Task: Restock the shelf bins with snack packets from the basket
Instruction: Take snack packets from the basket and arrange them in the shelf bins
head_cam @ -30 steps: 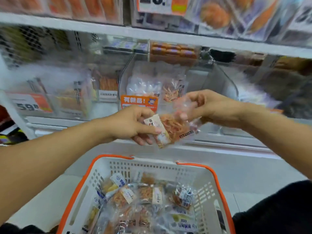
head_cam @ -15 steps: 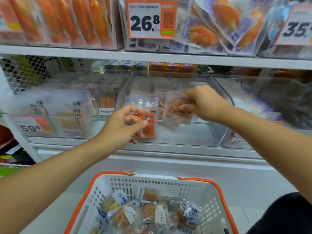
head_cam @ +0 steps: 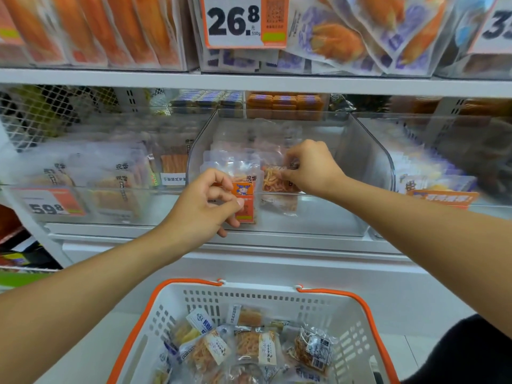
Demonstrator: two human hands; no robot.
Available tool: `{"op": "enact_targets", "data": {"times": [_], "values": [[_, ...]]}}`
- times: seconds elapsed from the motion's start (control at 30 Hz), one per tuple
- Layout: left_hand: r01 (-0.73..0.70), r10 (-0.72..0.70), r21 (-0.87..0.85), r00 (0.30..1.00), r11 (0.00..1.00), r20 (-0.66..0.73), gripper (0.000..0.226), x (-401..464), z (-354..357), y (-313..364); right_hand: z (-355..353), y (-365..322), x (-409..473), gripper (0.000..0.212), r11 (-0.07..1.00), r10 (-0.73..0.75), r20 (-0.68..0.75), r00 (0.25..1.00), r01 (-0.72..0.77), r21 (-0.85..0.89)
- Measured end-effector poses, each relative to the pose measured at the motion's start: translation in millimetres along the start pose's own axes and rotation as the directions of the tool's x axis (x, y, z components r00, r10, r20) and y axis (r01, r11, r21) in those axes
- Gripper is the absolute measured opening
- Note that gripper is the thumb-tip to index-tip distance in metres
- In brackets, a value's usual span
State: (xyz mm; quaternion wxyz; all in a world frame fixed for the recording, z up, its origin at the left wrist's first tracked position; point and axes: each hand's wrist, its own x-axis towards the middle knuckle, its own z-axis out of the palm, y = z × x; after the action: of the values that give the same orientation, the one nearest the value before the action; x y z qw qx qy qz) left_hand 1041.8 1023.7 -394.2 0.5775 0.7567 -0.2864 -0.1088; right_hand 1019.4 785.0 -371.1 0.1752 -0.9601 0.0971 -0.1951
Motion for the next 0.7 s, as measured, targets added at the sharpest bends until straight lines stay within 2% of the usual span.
{"op": "enact_targets", "data": {"times": [0.2,0.4,0.5,0.6,0.7], "values": [[-0.028,0.027,0.017,0.999,0.999,0.024,0.022,0.5,1.5,-0.6,-7.4,2.2,-5.1,0.024,0.999,-0.011,0.050,0.999,0.009,0.036],[-0.043,0.041,0.036,0.997,0.998,0.065,0.021,-5.9,1.2,4.5,-18.0,10.6,-15.1,0.048,0.998,0.053,0.040,0.998,-0.052,-0.022],[-0.051,0.048,0.037,0.996,0.998,0.076,0.019,-6.8,-0.9,5.3,-21.5,10.6,-21.7,0.047,0.997,0.056,0.036,0.998,-0.054,-0.050],[-0.080,0.074,0.071,0.993,0.994,0.090,0.019,-5.9,0.4,6.2,-30.5,3.6,-28.1,0.052,0.987,0.053,-0.081,0.995,-0.064,-0.145],[-0.162,0.115,0.233,0.972,0.959,0.204,0.019,-3.7,-0.3,3.2,-40.4,-17.9,-42.2,0.034,0.961,-0.167,-0.261,0.951,0.099,-0.257]]}}
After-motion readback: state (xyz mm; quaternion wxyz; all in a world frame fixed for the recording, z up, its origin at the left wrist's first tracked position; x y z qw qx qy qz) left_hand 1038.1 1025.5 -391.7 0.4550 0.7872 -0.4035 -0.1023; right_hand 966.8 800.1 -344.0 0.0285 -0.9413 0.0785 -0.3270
